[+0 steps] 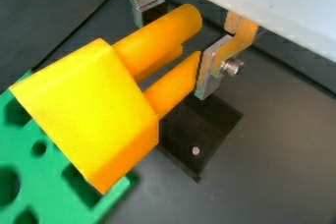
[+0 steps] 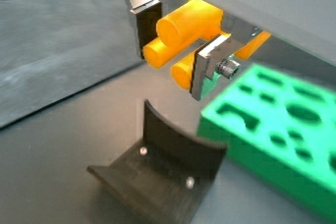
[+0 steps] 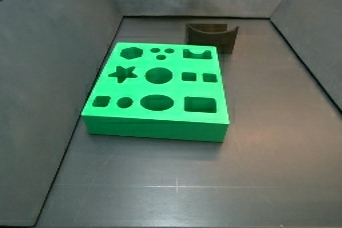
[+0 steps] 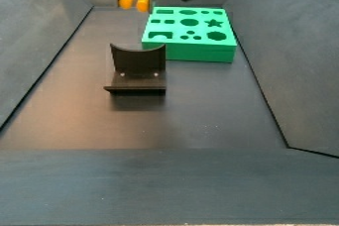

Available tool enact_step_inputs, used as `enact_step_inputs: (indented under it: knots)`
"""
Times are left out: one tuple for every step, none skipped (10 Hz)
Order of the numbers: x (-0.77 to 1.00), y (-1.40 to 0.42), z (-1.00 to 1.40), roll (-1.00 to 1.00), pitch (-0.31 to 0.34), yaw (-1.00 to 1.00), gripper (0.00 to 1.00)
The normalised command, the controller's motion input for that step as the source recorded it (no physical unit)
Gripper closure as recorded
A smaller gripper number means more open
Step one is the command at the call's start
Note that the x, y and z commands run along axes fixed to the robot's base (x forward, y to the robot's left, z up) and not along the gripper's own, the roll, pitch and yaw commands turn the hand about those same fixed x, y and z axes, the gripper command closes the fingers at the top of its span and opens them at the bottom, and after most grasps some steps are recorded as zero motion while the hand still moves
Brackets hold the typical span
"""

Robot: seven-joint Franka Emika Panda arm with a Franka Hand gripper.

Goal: Pick up the 3 prong object. Move up. Place the 3 prong object on the fixture. Regrasp the 3 prong object. Move to above the board. Insert the 3 prong object.
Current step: Place the 3 prong object on the fixture.

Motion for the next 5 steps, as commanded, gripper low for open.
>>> enact_step_inputs:
  knots:
    - [0.07, 0.04, 0.0, -0.71, 0.604, 0.51, 1.0]
    - [0.04, 0.04, 0.0, -0.6, 0.597, 0.31, 1.0]
    - [0.05, 0.03, 0.0, -0.37, 0.526, 0.06, 1.0]
    - [0.07, 0.02, 0.0, -0.27, 0.461, -0.05, 1.0]
    - [0.07, 0.04, 0.0, -0.18, 0.366, -0.14, 1.0]
